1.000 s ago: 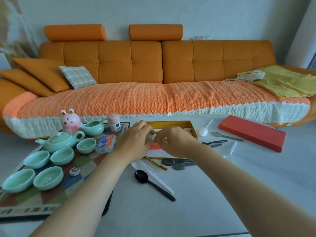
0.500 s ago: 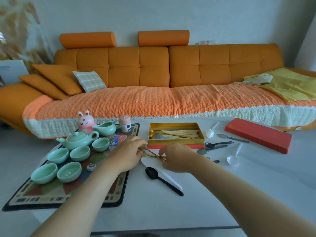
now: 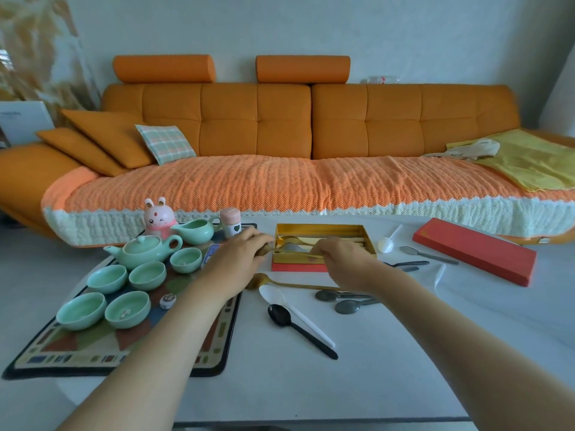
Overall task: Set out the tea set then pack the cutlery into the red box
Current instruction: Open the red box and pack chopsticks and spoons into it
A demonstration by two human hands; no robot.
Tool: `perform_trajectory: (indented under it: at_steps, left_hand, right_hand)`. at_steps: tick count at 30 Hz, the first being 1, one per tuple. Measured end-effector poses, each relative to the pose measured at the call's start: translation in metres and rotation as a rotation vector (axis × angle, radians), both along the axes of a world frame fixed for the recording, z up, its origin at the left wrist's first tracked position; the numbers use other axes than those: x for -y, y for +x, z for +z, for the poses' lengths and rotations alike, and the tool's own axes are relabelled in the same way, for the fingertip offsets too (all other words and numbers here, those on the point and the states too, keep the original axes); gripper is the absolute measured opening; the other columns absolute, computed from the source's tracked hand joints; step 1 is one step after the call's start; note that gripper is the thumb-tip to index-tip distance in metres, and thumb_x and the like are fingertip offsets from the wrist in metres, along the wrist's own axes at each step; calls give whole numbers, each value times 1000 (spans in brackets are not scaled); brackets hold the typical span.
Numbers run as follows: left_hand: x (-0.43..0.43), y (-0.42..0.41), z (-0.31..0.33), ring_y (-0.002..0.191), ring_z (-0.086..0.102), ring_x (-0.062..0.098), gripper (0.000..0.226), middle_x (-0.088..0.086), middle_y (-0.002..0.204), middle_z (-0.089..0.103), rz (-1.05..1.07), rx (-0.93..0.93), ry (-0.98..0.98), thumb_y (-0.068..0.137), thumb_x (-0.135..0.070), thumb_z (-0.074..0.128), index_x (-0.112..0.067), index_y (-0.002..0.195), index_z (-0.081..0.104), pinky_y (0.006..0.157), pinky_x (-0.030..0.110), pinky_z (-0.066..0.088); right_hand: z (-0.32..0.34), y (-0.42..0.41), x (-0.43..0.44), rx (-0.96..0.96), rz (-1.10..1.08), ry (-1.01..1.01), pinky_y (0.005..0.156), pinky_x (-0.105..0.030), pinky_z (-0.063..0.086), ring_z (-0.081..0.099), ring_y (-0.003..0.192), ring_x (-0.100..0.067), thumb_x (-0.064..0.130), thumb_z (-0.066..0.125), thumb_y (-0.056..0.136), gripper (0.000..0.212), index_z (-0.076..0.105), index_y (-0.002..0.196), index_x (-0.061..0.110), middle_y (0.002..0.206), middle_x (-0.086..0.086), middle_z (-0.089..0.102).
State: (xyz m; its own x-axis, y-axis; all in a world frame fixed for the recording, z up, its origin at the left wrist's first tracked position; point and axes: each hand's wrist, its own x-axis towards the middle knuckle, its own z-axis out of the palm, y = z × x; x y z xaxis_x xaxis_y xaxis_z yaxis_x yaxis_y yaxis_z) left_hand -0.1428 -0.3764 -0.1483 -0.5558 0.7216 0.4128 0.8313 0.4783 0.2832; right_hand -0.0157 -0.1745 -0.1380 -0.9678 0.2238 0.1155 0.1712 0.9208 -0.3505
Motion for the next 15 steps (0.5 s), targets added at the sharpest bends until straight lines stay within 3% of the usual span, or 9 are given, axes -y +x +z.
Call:
perform_trajectory:
  at_steps: [3,7,10,13,15]
  left_hand:
    - [-13,0,5,114,54,18,40,-5,135,51,19,33,30,96,-20,60,-22,135,50,77,25,34]
    - [-36,-1,6,100,53,14,33,-4,125,55,0,46,72,94,-22,63,-20,124,52,71,28,35]
    - [-52,-4,3,114,52,17,34,-5,128,52,24,14,94,93,-23,63,-21,126,55,80,34,44]
    - [-65,-6,-3,129,40,24,41,1,138,44,60,-70,64,93,-28,63,-18,132,54,96,42,43]
    - [-72,-5,-6,128,36,24,37,2,138,39,69,-107,37,94,-31,60,-18,128,52,92,36,39]
  right_hand:
    - [3,-3,-8,-59,-15,13,83,-29,47,57,104,-18,8,33,100,41,60,127,22,129,-2,58]
    - [3,-9,-11,-121,-3,-77,64,-18,41,55,85,-14,5,34,101,43,60,130,24,120,-3,57]
    - [1,-16,-21,-157,-79,-143,51,-17,36,53,72,-15,1,32,99,48,64,126,24,107,-2,55]
    - [-4,-26,-36,-174,-164,-152,54,-20,40,56,80,-19,-1,31,98,51,65,125,25,109,-2,56]
    - [-7,-32,-42,-172,-214,-161,57,-23,42,57,81,-20,1,32,99,49,65,126,25,110,-2,55]
